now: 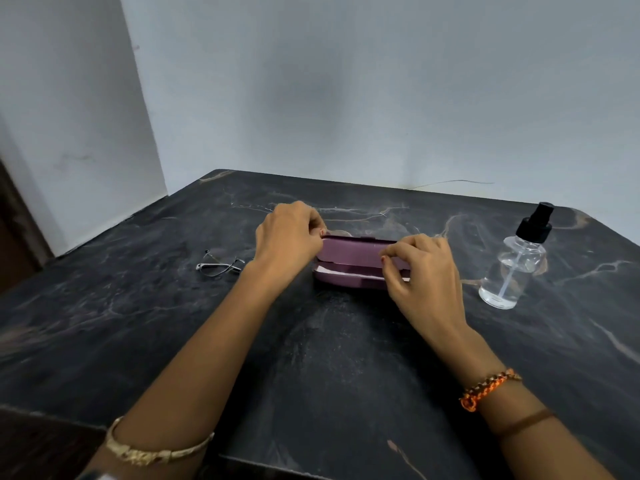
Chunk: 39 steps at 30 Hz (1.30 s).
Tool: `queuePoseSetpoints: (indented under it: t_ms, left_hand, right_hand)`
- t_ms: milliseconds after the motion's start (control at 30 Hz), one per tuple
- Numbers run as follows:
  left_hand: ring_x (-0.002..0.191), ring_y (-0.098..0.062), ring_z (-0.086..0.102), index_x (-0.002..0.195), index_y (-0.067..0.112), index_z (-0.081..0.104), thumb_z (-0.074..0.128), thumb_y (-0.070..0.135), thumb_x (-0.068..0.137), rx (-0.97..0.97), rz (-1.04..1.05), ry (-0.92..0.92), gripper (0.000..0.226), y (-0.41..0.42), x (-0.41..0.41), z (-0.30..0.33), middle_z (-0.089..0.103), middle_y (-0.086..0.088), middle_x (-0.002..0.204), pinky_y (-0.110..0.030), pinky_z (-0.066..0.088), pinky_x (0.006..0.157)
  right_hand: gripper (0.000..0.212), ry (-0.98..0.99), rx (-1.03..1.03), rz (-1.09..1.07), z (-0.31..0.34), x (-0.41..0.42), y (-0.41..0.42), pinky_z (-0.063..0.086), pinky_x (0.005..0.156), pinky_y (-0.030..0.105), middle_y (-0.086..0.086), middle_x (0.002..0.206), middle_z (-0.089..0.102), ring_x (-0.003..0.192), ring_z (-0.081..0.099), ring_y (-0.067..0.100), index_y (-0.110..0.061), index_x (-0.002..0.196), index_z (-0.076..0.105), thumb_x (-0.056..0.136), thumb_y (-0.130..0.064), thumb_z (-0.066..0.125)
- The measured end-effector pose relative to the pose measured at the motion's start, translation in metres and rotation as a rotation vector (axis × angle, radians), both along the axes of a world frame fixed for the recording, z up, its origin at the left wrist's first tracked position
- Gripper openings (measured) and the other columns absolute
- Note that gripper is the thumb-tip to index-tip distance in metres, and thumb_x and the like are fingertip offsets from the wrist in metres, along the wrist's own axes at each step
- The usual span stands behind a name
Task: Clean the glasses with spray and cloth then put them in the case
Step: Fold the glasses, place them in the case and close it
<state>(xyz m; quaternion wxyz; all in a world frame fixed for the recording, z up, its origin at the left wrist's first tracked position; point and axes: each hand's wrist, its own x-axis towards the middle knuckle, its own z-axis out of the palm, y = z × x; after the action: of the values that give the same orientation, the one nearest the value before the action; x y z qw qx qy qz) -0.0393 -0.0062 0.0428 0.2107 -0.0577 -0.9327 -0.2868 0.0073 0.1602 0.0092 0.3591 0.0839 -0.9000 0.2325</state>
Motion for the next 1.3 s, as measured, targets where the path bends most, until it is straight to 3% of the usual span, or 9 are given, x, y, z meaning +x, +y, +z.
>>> queuePoseSetpoints:
  t_ms: [200, 433, 600, 800, 933, 1000, 1167, 1267, 1300]
  left_hand:
    - [0.095, -0.024, 0.062, 0.093, 0.021, 0.071, 0.059, 0.023, 0.088, 0.106, 0.156, 0.033, 0.014, -0.03, -0.009, 0.01, 0.07, -0.004, 0.099, -0.034, 0.047, 0.078]
    - [0.108, -0.034, 0.056, 0.1, 0.014, 0.071, 0.066, 0.027, 0.083, 0.286, 0.512, -0.135, 0.022, -0.116, -0.014, 0.005, 0.064, -0.016, 0.114, -0.039, 0.044, 0.088]
    - [0.118, -0.035, 0.048, 0.114, 0.012, 0.064, 0.067, 0.028, 0.082, 0.321, 0.567, -0.328, 0.036, -0.131, -0.021, -0.01, 0.055, -0.015, 0.128, -0.041, 0.041, 0.095]
    - [0.133, -0.034, 0.026, 0.124, 0.01, 0.055, 0.062, 0.021, 0.086, 0.2, 0.531, -0.475, 0.04, -0.134, -0.031, -0.015, 0.042, -0.016, 0.139, -0.042, 0.031, 0.104]
    - [0.13, -0.03, 0.026, 0.109, 0.015, 0.067, 0.059, 0.012, 0.086, 0.173, 0.445, -0.534, 0.024, -0.135, -0.034, -0.015, 0.052, -0.009, 0.132, -0.04, 0.031, 0.102]
    - [0.127, -0.029, 0.029, 0.099, 0.019, 0.071, 0.058, 0.009, 0.087, 0.173, 0.423, -0.537, 0.02, -0.137, -0.034, -0.017, 0.057, -0.008, 0.126, -0.035, 0.033, 0.094]
    - [0.127, -0.028, 0.031, 0.109, 0.011, 0.066, 0.065, 0.013, 0.08, 0.129, 0.409, -0.563, 0.028, -0.138, -0.035, -0.02, 0.055, -0.008, 0.128, -0.036, 0.032, 0.1]
    - [0.126, -0.027, 0.034, 0.086, 0.024, 0.069, 0.065, 0.012, 0.082, 0.122, 0.388, -0.561, 0.014, -0.136, -0.035, -0.019, 0.058, -0.007, 0.124, -0.036, 0.031, 0.1]
    - [0.125, -0.026, 0.035, 0.078, 0.029, 0.067, 0.063, 0.01, 0.083, 0.125, 0.372, -0.553, 0.019, -0.137, -0.035, -0.019, 0.059, -0.006, 0.123, -0.036, 0.032, 0.099]
  right_hand:
    - [0.005, 0.167, 0.064, 0.123, -0.003, 0.011, -0.025, 0.045, 0.065, 0.037, 0.01, 0.08, 0.066, 0.078, 0.054, 0.03, -0.007, 0.08, 0.07, 0.077, -0.009, 0.066]
    - [0.013, 0.252, 0.332, 0.194, -0.014, 0.025, -0.059, 0.034, 0.08, 0.032, 0.005, 0.093, 0.068, 0.094, 0.057, 0.026, -0.014, 0.08, 0.07, 0.076, -0.024, 0.063]
    - [0.017, 0.151, 0.393, 0.14, -0.013, 0.019, -0.074, 0.029, 0.086, 0.036, 0.009, 0.11, 0.065, 0.11, 0.038, 0.023, -0.011, 0.08, 0.069, 0.073, -0.027, 0.067]
    - [0.015, 0.01, 0.439, 0.061, -0.012, 0.009, -0.092, 0.024, 0.089, 0.036, 0.01, 0.115, 0.064, 0.114, 0.055, 0.031, -0.011, 0.074, 0.07, 0.068, -0.025, 0.072]
    - [0.01, 0.008, 0.451, 0.054, -0.014, 0.005, -0.093, 0.027, 0.09, 0.037, 0.008, 0.111, 0.065, 0.114, 0.055, 0.031, -0.012, 0.07, 0.071, 0.067, -0.022, 0.071]
    - [0.01, -0.005, 0.452, 0.063, -0.015, 0.005, -0.093, 0.039, 0.09, 0.039, 0.007, 0.109, 0.066, 0.113, 0.056, 0.031, -0.013, 0.07, 0.072, 0.067, -0.024, 0.073]
    - [0.012, -0.045, 0.429, 0.119, -0.014, 0.005, -0.094, 0.044, 0.087, 0.046, 0.009, 0.107, 0.066, 0.113, 0.055, 0.035, -0.012, 0.073, 0.073, 0.071, -0.023, 0.072]
    - [0.012, -0.048, 0.423, 0.127, -0.014, 0.004, -0.095, 0.044, 0.087, 0.047, 0.01, 0.106, 0.066, 0.112, 0.055, 0.036, -0.011, 0.073, 0.072, 0.072, -0.023, 0.071]
    - [0.013, -0.047, 0.423, 0.127, -0.014, 0.003, -0.095, 0.044, 0.087, 0.046, 0.01, 0.106, 0.066, 0.112, 0.055, 0.036, -0.011, 0.073, 0.072, 0.072, -0.023, 0.07]
